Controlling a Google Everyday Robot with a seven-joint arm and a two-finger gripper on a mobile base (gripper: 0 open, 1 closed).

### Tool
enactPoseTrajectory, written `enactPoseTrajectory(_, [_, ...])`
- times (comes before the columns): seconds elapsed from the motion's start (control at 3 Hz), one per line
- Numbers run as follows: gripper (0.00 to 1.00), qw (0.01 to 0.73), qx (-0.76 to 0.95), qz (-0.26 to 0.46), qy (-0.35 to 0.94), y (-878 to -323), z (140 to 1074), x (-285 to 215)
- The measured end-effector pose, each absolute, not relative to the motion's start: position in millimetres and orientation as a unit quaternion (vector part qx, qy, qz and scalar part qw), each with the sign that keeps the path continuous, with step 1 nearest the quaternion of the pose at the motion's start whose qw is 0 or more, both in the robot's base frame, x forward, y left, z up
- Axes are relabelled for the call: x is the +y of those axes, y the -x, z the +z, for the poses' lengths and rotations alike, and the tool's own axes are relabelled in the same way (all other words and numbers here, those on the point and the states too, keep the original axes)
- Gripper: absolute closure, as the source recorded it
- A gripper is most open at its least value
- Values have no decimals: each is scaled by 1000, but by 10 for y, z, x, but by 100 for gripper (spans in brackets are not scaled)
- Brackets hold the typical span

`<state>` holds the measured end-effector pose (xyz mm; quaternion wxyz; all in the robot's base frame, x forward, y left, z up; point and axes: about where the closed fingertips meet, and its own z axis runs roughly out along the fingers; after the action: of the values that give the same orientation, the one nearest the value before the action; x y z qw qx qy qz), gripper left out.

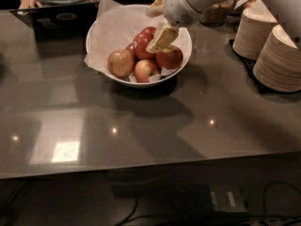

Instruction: Pick apple from white bowl

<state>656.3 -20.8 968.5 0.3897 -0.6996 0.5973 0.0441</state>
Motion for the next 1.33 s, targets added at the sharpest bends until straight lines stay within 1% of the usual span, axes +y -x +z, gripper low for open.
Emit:
enactPoseTrajectory(0.33, [36, 387, 604, 80, 693, -6637, 9585, -169])
enactPoseTrajectory(0.67, [33, 379, 610, 120, 686, -6677, 9489, -117])
enactPoseTrajectory(1.0, [33, 364, 613, 150, 685, -6670, 9440, -68])
enactPoseTrajectory(1.33, [27, 342, 611, 168, 694, -6609, 9435, -1])
